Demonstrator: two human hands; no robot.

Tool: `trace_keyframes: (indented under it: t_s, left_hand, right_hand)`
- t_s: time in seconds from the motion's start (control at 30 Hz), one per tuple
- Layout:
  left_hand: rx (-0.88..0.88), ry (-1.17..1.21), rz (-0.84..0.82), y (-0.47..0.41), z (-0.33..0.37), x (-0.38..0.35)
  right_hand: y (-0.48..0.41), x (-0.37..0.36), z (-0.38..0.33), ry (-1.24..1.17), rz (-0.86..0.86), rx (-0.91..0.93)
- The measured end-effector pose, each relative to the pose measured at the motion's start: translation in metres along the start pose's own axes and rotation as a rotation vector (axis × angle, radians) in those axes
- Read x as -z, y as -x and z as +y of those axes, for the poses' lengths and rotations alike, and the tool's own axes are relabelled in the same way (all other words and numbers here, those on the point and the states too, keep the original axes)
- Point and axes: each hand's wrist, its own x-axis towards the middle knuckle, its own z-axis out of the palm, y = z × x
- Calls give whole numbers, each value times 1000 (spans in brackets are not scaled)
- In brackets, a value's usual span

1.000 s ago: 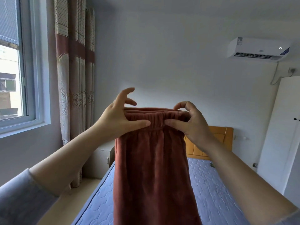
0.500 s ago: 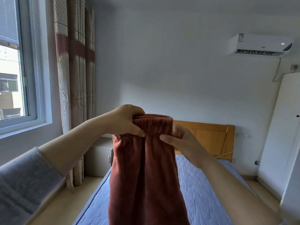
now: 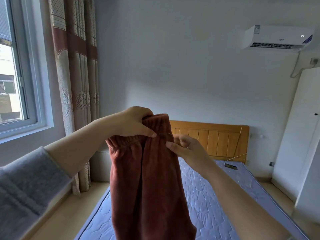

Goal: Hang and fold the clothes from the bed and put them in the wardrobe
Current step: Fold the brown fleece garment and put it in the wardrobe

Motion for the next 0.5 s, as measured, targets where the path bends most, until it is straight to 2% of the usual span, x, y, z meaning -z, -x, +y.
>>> trace_keyframes:
  t_s: [0.1,0.2,0.37,0.5]
  left_hand:
    - [39,29,54,-2,-9,-7]
    - [64,27,114,-7,-10,-12]
    - [43,33,207,-13,-1,-15]
    - [45,21,265,-18,3,-20]
  right_hand:
    - [15,2,27,144,9,-109]
    - [31,1,56,156,80,-216]
    - [53,-2,104,256,8,-361]
    - [63,-5,130,148,-31,-567]
